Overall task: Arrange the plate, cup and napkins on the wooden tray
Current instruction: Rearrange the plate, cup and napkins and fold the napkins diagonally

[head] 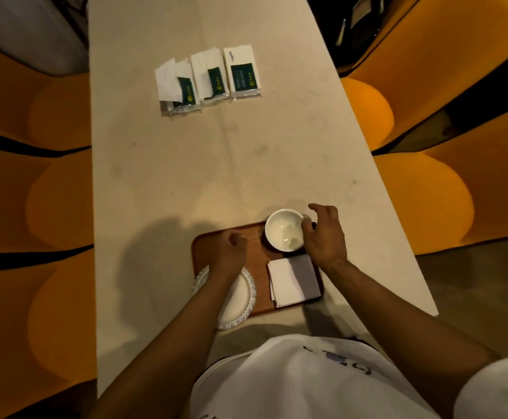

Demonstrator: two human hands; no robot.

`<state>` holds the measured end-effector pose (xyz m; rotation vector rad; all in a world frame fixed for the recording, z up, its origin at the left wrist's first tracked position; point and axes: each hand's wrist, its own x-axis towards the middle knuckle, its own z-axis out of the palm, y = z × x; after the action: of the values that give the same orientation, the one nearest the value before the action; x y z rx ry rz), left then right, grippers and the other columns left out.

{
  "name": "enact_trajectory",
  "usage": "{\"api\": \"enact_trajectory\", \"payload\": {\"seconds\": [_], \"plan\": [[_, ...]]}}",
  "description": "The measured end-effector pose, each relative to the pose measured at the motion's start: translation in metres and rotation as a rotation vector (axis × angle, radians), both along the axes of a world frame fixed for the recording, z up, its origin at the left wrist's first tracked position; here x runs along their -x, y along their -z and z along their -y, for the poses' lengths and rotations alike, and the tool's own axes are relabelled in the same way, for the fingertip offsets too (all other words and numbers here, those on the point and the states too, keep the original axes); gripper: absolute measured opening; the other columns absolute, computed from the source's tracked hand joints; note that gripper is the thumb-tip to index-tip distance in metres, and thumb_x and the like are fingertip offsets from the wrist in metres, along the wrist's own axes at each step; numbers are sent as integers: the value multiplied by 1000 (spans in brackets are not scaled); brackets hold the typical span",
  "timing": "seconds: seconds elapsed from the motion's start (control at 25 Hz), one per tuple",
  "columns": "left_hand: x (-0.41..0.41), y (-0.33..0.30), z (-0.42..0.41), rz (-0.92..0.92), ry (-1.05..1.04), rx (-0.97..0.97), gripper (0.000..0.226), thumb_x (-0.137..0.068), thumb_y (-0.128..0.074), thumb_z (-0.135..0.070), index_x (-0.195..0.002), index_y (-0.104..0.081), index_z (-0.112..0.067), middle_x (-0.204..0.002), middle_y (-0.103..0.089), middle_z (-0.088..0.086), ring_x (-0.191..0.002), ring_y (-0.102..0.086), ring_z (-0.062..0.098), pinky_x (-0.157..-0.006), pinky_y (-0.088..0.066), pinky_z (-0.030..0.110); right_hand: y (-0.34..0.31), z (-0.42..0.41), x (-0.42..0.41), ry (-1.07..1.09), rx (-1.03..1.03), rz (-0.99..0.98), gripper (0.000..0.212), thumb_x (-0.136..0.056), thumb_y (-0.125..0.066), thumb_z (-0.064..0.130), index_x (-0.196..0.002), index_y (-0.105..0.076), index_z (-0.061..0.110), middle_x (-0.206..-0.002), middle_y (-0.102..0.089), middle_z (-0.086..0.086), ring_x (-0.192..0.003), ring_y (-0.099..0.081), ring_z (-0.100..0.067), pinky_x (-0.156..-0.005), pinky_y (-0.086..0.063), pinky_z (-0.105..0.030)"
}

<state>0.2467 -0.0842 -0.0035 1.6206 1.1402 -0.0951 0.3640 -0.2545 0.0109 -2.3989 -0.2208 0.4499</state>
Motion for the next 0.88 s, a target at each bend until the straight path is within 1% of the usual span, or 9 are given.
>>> {"api": "enact_trajectory", "payload": {"seconds": [0.08, 0.12, 0.2, 0.28, 0.36, 0.48, 0.64, 0.76, 0.88], "plan": [[-25, 8, 14, -8, -18, 86, 45, -81, -54, -37, -123, -62, -21, -109, -73, 21, -92, -69, 38, -87, -57, 51, 9, 10, -12, -50, 50, -93, 43, -100, -44, 30, -141, -45, 19, -144, -42, -7, -111, -59, -27, -93, -46, -35], [-33, 8, 20, -9, -23, 109, 50, -83, -54, -38, -130, -59, -22, -115, -72, 18, -100, -68, 38, -92, -57, 52, 14, 13, -15, -111, 52, -129, 44, -100, -42, 29, -143, -43, 18, -145, -42, -8, -117, -56, -28, -98, -44, -35], [-45, 5, 30, 18, -55, 143, 47, -93, -57, -28, -139, -54, -16, -121, -65, 7, -107, -63, 29, -98, -54, 47, 22, 16, -17, -225, 38, -179, 45, -101, -41, 26, -146, -41, 17, -145, -45, -11, -126, -50, -28, -105, -40, -35], [-53, 6, 37, 45, -77, 153, 38, -98, -54, -17, -135, -58, -12, -122, -63, 7, -106, -60, 24, -98, -55, 47, 27, 17, -16, -268, 9, -204, 45, -102, -40, 24, -146, -39, 16, -144, -48, -12, -128, -49, -28, -106, -38, -33], [-54, 10, 41, 59, -68, 134, 32, -98, -53, -12, -127, -64, -12, -120, -66, 8, -106, -62, 26, -96, -56, 52, 29, 16, -16, -265, -11, -202, 44, -102, -41, 22, -146, -40, 16, -142, -50, -12, -127, -49, -28, -106, -38, -32], [-53, 17, 40, 34, -50, 99, 31, -98, -54, -8, -125, -66, -11, -115, -65, 3, -111, -62, 29, -97, -55, 55, 31, 16, -18, -261, -32, -207, 45, -100, -43, 19, -145, -43, 16, -142, -52, -10, -127, -50, -27, -106, -38, -32], [-52, 22, 36, 28, -13, 84, 30, -98, -55, -7, -126, -67, -11, -114, -63, 1, -114, -62, 30, -96, -56, 56, 32, 17, -20, -249, -50, -213, 45, -100, -45, 15, -144, -44, 16, -142, -53, -9, -128, -49, -26, -107, -38, -34], [-49, 22, 33, 30, 0, 68, 31, -98, -55, -6, -127, -66, -10, -113, -62, 1, -112, -62, 28, -95, -56, 56, 32, 14, -19, -236, -54, -220, 45, -99, -47, 14, -143, -46, 17, -140, -55, -9, -126, -51, -27, -106, -41, -37], [-44, 22, 26, 21, -17, 64, 31, -98, -55, -3, -127, -65, -8, -111, -61, 1, -107, -60, 25, -94, -56, 56, 30, 7, -16, -257, -52, -227, 44, -99, -47, 12, -143, -47, 16, -140, -55, -9, -126, -51, -27, -106, -41, -36]]}}
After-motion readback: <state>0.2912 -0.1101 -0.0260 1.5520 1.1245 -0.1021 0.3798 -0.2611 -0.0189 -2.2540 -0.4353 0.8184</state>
